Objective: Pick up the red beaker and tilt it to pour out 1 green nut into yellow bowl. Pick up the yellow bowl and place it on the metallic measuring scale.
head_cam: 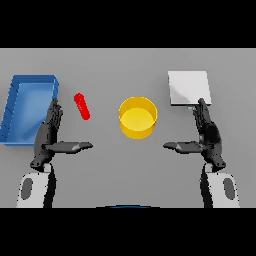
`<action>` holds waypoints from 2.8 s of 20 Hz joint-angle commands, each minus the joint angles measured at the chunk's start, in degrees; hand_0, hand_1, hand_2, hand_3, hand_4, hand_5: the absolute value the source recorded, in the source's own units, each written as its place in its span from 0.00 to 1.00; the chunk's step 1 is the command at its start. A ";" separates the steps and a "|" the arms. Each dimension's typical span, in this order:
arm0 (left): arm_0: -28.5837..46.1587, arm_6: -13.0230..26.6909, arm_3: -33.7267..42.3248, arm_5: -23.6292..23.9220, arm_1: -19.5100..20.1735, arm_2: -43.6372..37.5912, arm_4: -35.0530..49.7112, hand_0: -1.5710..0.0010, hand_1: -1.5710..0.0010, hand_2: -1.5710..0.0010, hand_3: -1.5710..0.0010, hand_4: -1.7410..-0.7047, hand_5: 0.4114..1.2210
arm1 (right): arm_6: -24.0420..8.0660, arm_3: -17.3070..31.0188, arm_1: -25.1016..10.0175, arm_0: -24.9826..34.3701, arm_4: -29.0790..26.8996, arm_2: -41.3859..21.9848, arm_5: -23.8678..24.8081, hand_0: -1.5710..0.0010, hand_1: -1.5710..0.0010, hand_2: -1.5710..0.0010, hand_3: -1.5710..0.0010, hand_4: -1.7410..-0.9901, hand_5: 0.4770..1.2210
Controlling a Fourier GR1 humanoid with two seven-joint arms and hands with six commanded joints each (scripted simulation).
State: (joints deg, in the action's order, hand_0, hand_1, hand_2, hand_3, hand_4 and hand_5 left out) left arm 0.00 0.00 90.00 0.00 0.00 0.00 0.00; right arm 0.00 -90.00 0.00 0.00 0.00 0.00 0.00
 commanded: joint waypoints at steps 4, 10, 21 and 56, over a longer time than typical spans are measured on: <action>0.13 -0.04 0.08 -0.15 0.23 -0.15 0.21 1.00 1.00 1.00 1.00 0.52 0.30 | -0.27 0.54 -0.11 0.69 -0.08 0.23 0.11 1.00 1.00 1.00 1.00 0.66 0.27; 4.93 1.35 7.26 -0.87 3.75 4.58 -6.01 1.00 1.00 1.00 1.00 0.50 0.30 | 6.59 -4.97 -4.34 -4.04 13.28 -5.99 2.76 1.00 1.00 1.00 1.00 0.67 0.27; -3.49 3.24 -1.55 -2.17 3.35 4.76 -7.04 1.00 1.00 1.00 1.00 0.36 0.40 | 5.91 -7.31 -4.01 -5.05 11.05 -6.31 0.72 1.00 1.00 1.00 1.00 0.59 0.27; -28.87 -9.08 -36.89 5.91 -0.32 -4.53 -10.06 0.12 0.12 0.11 0.12 0.18 0.89 | 4.54 -6.87 -4.32 -3.63 8.87 -4.77 0.10 1.00 1.00 1.00 1.00 0.58 0.28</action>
State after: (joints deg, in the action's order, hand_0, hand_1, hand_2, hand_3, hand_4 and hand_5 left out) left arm -28.90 -9.11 53.12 5.82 -0.32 -4.53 -9.89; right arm 4.54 -96.88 -4.32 -3.61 8.87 -4.77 0.11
